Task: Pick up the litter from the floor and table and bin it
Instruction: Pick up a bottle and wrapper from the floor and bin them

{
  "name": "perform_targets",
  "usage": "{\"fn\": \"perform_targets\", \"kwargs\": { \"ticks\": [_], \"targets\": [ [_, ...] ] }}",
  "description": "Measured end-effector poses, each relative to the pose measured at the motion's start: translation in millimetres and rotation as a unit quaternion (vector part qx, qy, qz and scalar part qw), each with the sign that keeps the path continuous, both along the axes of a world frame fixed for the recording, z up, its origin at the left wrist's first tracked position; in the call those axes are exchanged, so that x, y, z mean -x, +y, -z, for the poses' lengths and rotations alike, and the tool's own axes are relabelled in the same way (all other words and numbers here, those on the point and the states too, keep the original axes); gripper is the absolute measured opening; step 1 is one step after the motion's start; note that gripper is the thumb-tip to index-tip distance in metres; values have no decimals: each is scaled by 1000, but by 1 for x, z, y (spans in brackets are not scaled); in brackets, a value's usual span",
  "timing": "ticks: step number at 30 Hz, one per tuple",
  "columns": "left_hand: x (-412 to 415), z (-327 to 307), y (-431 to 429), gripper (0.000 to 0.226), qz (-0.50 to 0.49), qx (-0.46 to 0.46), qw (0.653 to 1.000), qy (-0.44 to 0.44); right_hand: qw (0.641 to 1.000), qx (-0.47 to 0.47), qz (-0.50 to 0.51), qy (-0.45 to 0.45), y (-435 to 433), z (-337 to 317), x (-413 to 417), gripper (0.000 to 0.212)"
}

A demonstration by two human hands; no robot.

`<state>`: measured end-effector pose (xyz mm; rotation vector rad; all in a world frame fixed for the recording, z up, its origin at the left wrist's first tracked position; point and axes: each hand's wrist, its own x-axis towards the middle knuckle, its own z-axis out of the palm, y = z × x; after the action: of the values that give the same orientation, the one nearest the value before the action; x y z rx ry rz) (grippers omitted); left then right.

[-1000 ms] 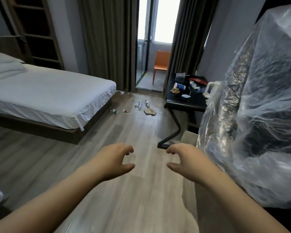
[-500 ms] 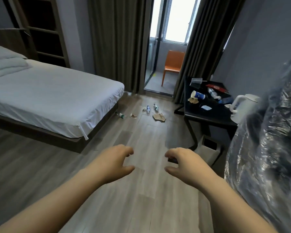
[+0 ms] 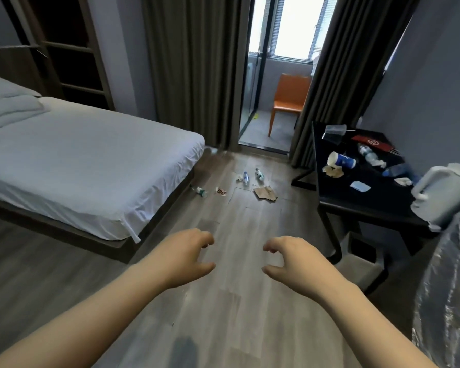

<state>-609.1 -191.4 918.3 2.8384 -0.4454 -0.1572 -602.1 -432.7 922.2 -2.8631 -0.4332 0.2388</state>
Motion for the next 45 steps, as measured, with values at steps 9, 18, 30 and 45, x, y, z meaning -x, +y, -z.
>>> {"fn": "perform_targets", "kwargs": {
  "ticks": [9,18,30,45],
  "targets": [
    [-161,-1,0,45,-15,0,1000,4,1000,-8,-8,8,-1,0,-164,43],
    [-308,25,14,43,-6,7,1000,27,1000,-3,-9,28,8,19,-302,43],
    [-540,42,55,47,14,15,998,60,998,3,32,63,47,35,-516,42],
    [-773,79,42,45,20,13,996,86,995,7,26,95,35,70,-758,44]
  ]
}}
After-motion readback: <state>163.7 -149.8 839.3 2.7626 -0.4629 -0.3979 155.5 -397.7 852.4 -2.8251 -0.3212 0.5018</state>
